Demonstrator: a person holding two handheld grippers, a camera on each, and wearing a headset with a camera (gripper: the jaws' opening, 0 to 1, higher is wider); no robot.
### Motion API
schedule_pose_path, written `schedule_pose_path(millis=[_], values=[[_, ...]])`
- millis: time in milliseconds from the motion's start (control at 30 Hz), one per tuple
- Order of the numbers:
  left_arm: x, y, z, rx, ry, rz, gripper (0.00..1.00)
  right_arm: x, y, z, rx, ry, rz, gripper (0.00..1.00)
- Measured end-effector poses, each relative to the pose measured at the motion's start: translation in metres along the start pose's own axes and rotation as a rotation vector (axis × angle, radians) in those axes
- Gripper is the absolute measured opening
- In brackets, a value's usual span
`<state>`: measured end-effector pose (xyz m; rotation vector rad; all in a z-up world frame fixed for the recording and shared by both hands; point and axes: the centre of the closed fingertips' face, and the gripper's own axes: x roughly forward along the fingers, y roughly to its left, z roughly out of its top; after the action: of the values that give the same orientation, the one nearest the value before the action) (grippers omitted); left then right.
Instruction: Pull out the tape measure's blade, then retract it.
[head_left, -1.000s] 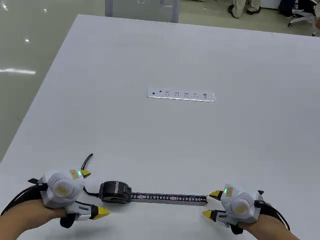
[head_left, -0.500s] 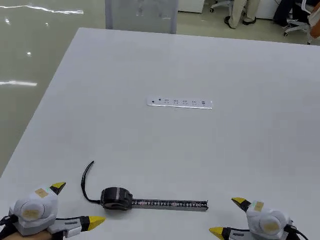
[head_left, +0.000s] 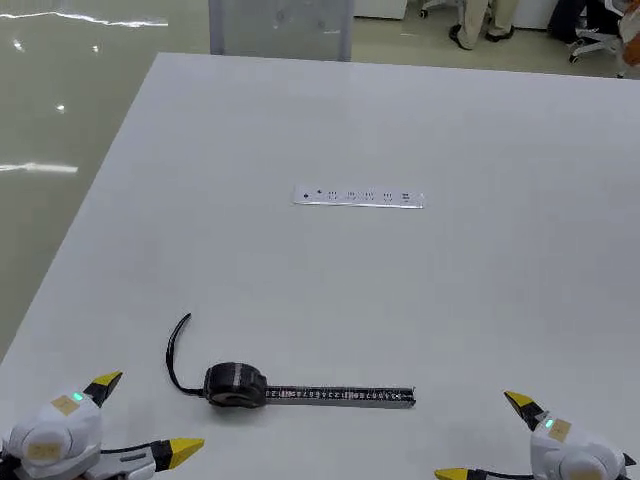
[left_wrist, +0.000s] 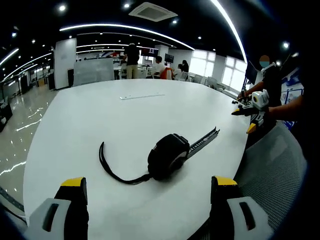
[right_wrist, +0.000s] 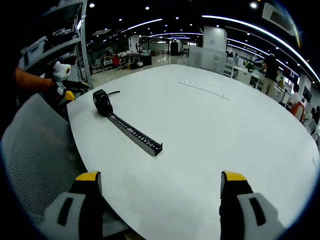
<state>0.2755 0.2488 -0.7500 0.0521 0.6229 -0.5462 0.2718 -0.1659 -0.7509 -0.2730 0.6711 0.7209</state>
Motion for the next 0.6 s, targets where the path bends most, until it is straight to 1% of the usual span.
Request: schedule_pose_path(millis=[67, 100, 167, 233, 267, 400, 500, 600], values=[[0.002, -0.005, 0.0, 0.016, 0.008, -0.008, 1.0, -0.001, -0.002, 0.0, -0.004, -0.007, -0.007, 1.0], [0.003, -0.007, -0.003, 0.035, 0.024, -0.011, 1.0, -0.001, -0.002, 0.001, -0.005, -0.014, -0.005, 1.0], [0.003, -0.008, -0.004, 0.051, 0.028, -0.013, 1.0, -0.001, -0.006, -0.001, -0.014, -0.012, -0.013, 1.0], [0.003, -0.007, -0.004, 0.041, 0.023, -0.012, 1.0, -0.005, -0.007, 0.001, -0.011, -0.014, -0.018, 1.0], [0.002, -0.007, -0.004, 0.029, 0.019, -0.009, 1.0, -0.006, -0.007, 0.002, -0.004, -0.018, -0.012, 1.0], [0.001, -0.012, 0.0, 0.017, 0.01, 0.002, 1.0, -0.007, -0.008, 0.0, -0.013, -0.017, -0.013, 1.0], [0.0, -0.011, -0.002, 0.02, 0.014, 0.002, 1.0, -0.007, -0.004, -0.003, -0.016, -0.012, -0.001, 1.0], [-0.002, -0.008, -0.002, 0.01, 0.003, 0.01, 1.0, -0.007, 0.002, -0.006, -0.022, -0.009, 0.01, 1.0]])
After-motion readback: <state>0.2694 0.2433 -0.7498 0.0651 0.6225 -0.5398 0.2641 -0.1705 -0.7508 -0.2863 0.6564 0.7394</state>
